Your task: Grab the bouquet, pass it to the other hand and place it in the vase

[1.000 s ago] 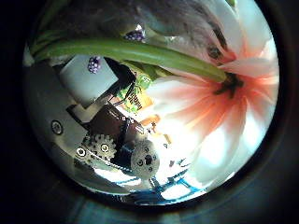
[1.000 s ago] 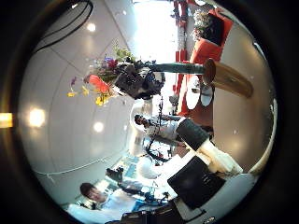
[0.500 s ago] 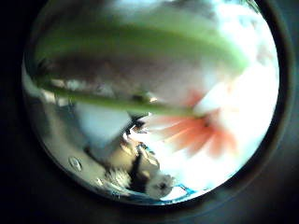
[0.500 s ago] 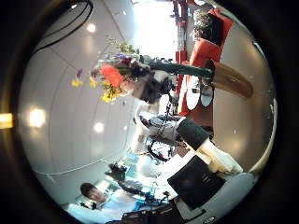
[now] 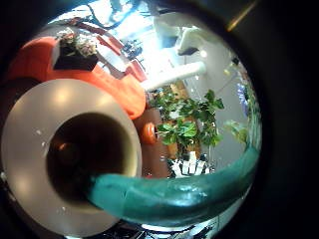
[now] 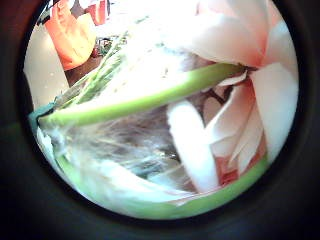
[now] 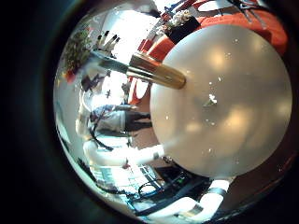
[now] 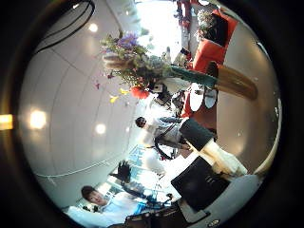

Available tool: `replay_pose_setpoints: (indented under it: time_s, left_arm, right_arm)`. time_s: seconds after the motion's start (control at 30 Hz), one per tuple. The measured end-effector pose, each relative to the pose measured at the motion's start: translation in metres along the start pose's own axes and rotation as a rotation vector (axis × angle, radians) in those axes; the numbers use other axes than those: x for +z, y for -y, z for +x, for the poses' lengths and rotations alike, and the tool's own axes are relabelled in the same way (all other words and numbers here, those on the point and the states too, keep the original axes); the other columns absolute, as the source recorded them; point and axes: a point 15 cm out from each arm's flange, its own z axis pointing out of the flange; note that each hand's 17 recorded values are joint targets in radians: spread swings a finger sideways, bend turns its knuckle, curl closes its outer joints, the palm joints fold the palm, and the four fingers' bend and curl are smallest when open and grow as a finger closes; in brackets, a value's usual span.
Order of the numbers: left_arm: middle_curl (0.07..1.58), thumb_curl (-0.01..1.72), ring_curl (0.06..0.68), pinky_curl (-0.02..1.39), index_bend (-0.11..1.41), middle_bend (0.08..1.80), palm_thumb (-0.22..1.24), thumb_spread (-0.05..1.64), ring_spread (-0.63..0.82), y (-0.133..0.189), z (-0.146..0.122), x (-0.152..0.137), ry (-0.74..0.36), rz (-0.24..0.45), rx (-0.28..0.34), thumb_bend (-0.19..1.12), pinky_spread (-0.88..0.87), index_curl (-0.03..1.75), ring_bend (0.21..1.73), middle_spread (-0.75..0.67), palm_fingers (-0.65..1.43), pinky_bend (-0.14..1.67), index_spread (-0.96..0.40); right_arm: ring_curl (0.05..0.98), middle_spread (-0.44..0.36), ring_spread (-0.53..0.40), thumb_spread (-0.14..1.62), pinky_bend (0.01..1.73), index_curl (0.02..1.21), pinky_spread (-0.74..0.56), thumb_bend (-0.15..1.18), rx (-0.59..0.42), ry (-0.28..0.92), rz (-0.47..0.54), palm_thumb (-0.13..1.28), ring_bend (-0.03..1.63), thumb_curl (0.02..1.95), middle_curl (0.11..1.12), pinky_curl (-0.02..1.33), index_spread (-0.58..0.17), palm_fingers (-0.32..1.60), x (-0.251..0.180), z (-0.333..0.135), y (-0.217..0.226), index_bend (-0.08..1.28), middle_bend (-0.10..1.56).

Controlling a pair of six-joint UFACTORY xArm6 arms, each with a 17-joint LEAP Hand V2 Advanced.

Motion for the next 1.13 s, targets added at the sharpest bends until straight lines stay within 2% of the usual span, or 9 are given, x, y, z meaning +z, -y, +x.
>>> replay_pose_setpoints:
  time_s: [0.13,0.33,0.5,0.67,0.77,0.87,0.97,1.13]
  left_arm:
    - [0.33,0.38,0.164,0.4,0.13,0.16,0.06,0.86,0.65,0.007,-0.015,-0.009,0.09,-0.005,-0.019,-0.04,0.6,0.53,0.54,0.59,-0.16,0.16,0.23]
    - [0.28,0.36,0.149,0.34,0.2,0.15,0.06,0.85,0.67,-0.003,-0.036,-0.016,0.195,-0.058,-0.077,-0.04,0.6,0.47,0.47,0.6,-0.1,0.16,0.25]
    - [0.24,0.35,0.142,0.29,0.26,0.15,0.06,0.85,0.7,-0.01,-0.058,-0.022,0.378,-0.115,-0.16,-0.04,0.61,0.47,0.43,0.6,-0.08,0.15,0.27]
    - [0.21,0.34,0.143,0.25,0.32,0.15,0.06,0.84,0.71,-0.019,-0.071,-0.04,0.553,-0.127,-0.23,-0.04,0.61,0.47,0.4,0.61,-0.07,0.15,0.26]
    - [0.2,0.34,0.146,0.24,0.34,0.15,0.06,0.84,0.71,-0.037,-0.081,-0.058,0.687,-0.146,-0.299,-0.03,0.61,0.47,0.39,0.61,-0.06,0.16,0.24]
    - [0.19,0.34,0.151,0.22,0.37,0.16,0.07,0.84,0.71,-0.054,-0.083,-0.067,0.77,-0.174,-0.356,-0.03,0.61,0.47,0.39,0.61,-0.05,0.16,0.23]
    - [0.19,0.34,0.155,0.22,0.38,0.16,0.07,0.84,0.71,-0.066,-0.08,-0.076,0.814,-0.182,-0.389,-0.03,0.61,0.46,0.38,0.61,-0.05,0.16,0.23]
    - [0.18,0.33,0.164,0.21,0.38,0.16,0.07,0.84,0.71,-0.081,-0.077,-0.086,0.803,-0.203,-0.429,-0.03,0.61,0.45,0.38,0.6,-0.04,0.17,0.22]
  right_arm:
    - [0.228,0.056,0.175,0.98,0.6,0.29,0.44,-0.02,0.007,0.007,-0.004,0.76,0.54,0.54,0.35,0.26,-0.269,0.18,0.001,0.005,0.001,0.17,0.22]
    - [0.224,0.047,0.169,0.98,0.58,0.3,0.44,-0.02,0.005,0.008,-0.01,0.76,0.53,0.54,0.35,0.26,-0.264,0.2,0.001,0.008,0.0,0.17,0.21]
    - [0.223,0.043,0.163,0.97,0.57,0.31,0.44,-0.02,-0.009,0.009,-0.018,0.76,0.52,0.54,0.35,0.25,-0.266,0.23,0.002,0.013,-0.001,0.17,0.21]
    - [0.22,0.032,0.154,0.97,0.56,0.31,0.44,-0.02,-0.003,0.056,-0.057,0.76,0.51,0.54,0.35,0.24,-0.272,0.25,0.009,0.023,-0.013,0.17,0.2]
    - [0.22,0.028,0.148,0.97,0.56,0.32,0.44,-0.02,-0.013,0.078,-0.075,0.76,0.5,0.54,0.35,0.24,-0.271,0.26,0.01,0.026,-0.017,0.17,0.2]
    - [0.219,0.003,0.144,0.97,0.55,0.32,0.44,-0.02,-0.021,0.068,-0.09,0.76,0.5,0.54,0.35,0.24,-0.272,0.26,0.009,0.034,-0.018,0.17,0.2]
    - [0.218,0.002,0.142,0.97,0.56,0.32,0.45,-0.02,-0.012,0.033,-0.113,0.77,0.49,0.54,0.35,0.23,-0.273,0.27,0.005,0.048,-0.026,0.17,0.2]
    - [0.217,0.009,0.141,0.97,0.56,0.32,0.45,-0.02,-0.014,0.004,-0.127,0.77,0.49,0.55,0.36,0.23,-0.272,0.27,0.0,0.056,-0.029,0.17,0.2]
